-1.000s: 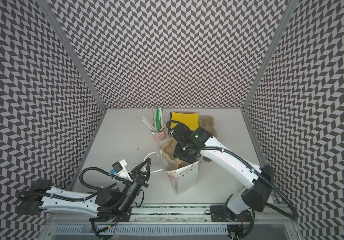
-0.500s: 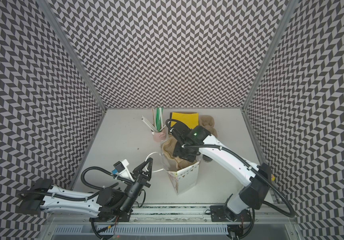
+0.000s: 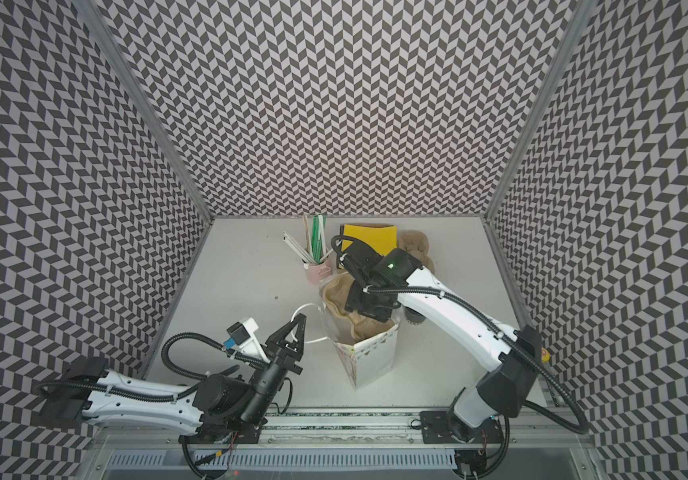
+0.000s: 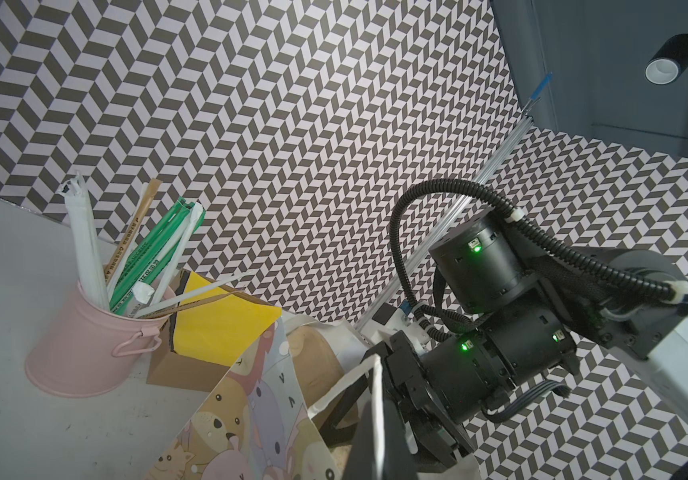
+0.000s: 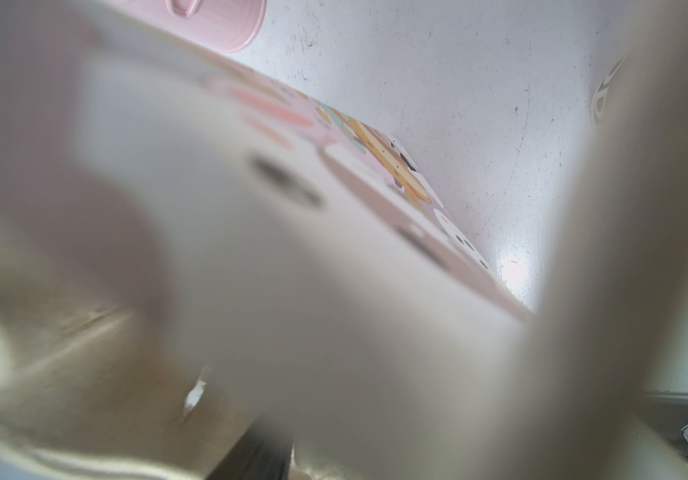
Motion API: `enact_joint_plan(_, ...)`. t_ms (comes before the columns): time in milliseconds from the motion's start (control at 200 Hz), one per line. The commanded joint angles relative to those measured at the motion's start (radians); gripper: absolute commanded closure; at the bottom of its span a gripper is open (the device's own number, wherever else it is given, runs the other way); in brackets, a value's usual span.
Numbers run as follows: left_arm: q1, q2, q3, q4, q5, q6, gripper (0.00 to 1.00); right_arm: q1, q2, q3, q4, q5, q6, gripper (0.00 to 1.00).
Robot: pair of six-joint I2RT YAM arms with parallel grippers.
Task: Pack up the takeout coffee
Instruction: 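Push the carrier deeper into the bag with the right gripper, then open the right gripper and raise it out of the bag, away from it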
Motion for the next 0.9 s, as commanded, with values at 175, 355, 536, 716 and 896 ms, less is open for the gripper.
enact_joint_plan(175,-0.011,0.003,0.04,0.047,-0.01,0.043,1.0,-0.009,-0.019,0.067,-0.02,0.014,-0.022,0.28)
enact_joint_plan(355,-0.013,0.0,0.044,0.046,-0.012,0.051,1.0,-0.005,-0.018,0.097,-0.019,0.024,-0.05,0.01)
enact_joint_plan(536,-0.015,0.006,0.052,0.047,-0.009,0.061,1.0,-0.003,-0.027,0.107,-0.019,0.052,-0.062,0.02)
enact_joint_plan(716,-0.015,0.01,0.05,0.047,-0.008,0.067,1.0,0.019,0.001,0.23,-0.019,0.095,-0.135,0.07)
enact_joint_plan(896,-0.015,0.016,0.049,0.036,-0.008,0.077,1.0,0.061,0.041,0.432,-0.02,0.259,-0.239,0.07)
